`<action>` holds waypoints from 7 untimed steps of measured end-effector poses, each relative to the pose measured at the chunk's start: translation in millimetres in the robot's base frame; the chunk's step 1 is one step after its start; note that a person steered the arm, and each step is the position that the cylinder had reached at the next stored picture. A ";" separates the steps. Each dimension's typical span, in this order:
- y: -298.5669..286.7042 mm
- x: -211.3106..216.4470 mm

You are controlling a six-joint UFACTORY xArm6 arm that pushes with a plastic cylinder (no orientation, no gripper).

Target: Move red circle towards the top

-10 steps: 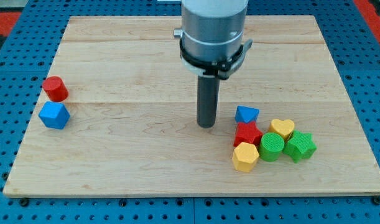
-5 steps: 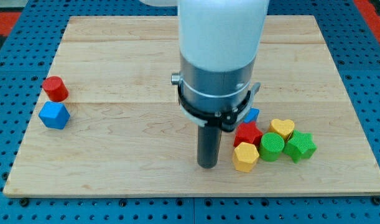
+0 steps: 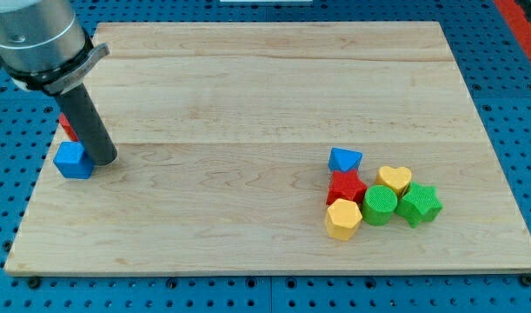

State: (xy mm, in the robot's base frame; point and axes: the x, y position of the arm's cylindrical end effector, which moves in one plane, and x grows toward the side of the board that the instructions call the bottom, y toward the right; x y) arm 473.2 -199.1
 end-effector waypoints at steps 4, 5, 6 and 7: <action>-77.2 -33.9; -62.4 -63.7; -29.5 -109.2; -10.9 -93.0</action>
State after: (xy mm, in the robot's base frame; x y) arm 380.2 -210.0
